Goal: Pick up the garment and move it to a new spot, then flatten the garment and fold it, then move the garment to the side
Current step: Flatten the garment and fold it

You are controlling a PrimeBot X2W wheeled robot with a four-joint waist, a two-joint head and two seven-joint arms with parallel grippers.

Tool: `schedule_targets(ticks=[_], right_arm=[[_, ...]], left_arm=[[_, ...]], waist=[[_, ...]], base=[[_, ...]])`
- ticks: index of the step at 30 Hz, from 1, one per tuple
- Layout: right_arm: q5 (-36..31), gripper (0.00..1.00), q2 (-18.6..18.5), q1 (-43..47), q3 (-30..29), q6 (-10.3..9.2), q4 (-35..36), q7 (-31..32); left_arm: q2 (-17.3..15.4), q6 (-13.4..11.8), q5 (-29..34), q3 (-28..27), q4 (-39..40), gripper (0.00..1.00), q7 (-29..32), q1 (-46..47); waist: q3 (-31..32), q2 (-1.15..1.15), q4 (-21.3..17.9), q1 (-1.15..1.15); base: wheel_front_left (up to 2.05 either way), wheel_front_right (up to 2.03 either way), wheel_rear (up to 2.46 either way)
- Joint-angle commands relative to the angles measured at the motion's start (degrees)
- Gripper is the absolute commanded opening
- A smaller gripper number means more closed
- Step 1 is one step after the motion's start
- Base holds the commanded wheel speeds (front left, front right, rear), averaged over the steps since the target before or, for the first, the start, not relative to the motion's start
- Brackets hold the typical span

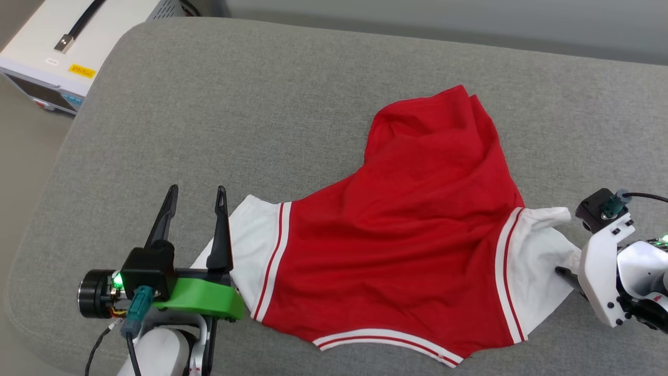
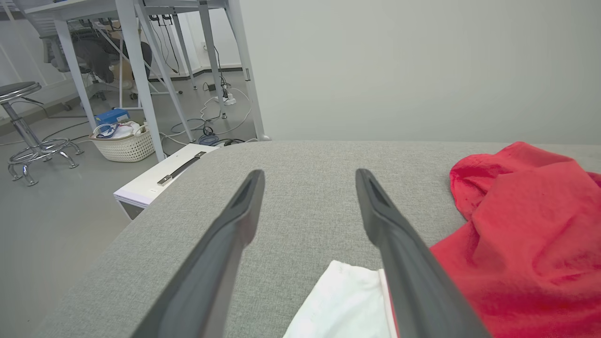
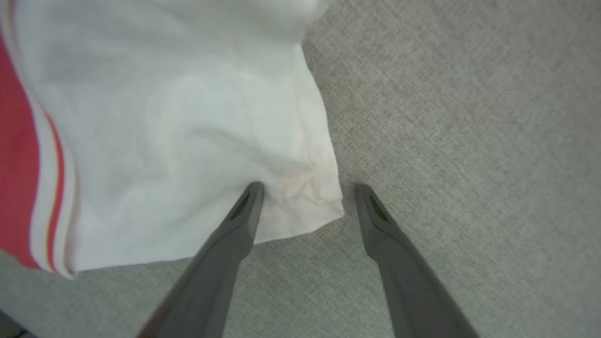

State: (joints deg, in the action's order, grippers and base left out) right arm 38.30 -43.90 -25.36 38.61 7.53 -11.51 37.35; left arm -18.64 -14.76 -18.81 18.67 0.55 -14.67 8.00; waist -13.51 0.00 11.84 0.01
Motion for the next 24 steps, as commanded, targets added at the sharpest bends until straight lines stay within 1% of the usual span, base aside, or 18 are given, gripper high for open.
schedule_targets(ticks=[1,4,7,8,9,12,16,22,24], right_arm=[[0.62,1.00,1.01,-0.74,1.79,-0.04,-1.97,-0.49],[2.62,1.00,1.97,-1.12,5.83,-0.04,-5.60,-1.00],[4.33,1.00,2.58,-1.83,7.89,-0.04,-7.72,-3.17],[4.71,0.44,2.63,-2.21,8.44,-0.04,-8.29,-4.43],[4.99,0.00,2.64,-2.46,8.71,-0.04,-8.68,-5.44],[6.30,0.00,2.23,-2.82,8.33,-0.04,-9.56,-9.35],[8.35,0.00,0.73,-1.36,5.24,-0.04,-9.84,-13.93],[11.30,0.00,-2.58,5.16,-1.38,-0.04,-9.96,-17.47],[12.95,0.00,-3.41,9.34,-5.17,-0.04,-10.09,-18.21]], left_arm=[[1.04,0.86,1.12,-0.84,-0.09,1.00,-0.32,-0.76],[2.89,2.71,2.77,-2.57,-0.69,1.00,-0.32,-0.97],[4.11,4.19,3.96,-4.43,-1.38,1.00,-0.32,-1.69],[4.42,4.74,4.46,-5.10,-1.67,1.00,-0.32,-2.04],[4.68,5.16,4.82,-5.59,-1.91,1.00,-0.32,-2.31],[5.51,6.60,6.04,-7.10,-2.63,1.00,-0.32,-3.02],[6.52,8.01,7.41,-8.67,-3.39,1.00,-0.32,-4.11],[7.81,9.74,8.96,-10.54,-4.33,1.00,-0.32,-5.95],[8.29,10.62,9.48,-11.47,-4.90,1.00,-0.32,-6.74]], waist=[[-1.59,0.00,1.18,-0.01],[-1.73,0.00,1.37,-0.01],[-1.24,0.00,0.81,-0.01],[-0.89,0.00,0.46,-0.01],[-0.57,0.00,0.19,-0.01],[0.97,0.00,-0.75,-0.01],[3.10,0.00,-1.94,-0.01],[5.40,0.00,-3.18,-0.01],[6.15,0.00,-3.49,-0.01]], base=[[0.00,0.00,0.00],[0.00,0.00,0.00],[0.00,0.00,0.00],[0.00,0.00,0.00],[0.00,0.00,0.00],[0.00,0.00,0.00],[0.00,0.00,0.00],[0.00,0.00,0.00],[0.00,0.00,0.00]])
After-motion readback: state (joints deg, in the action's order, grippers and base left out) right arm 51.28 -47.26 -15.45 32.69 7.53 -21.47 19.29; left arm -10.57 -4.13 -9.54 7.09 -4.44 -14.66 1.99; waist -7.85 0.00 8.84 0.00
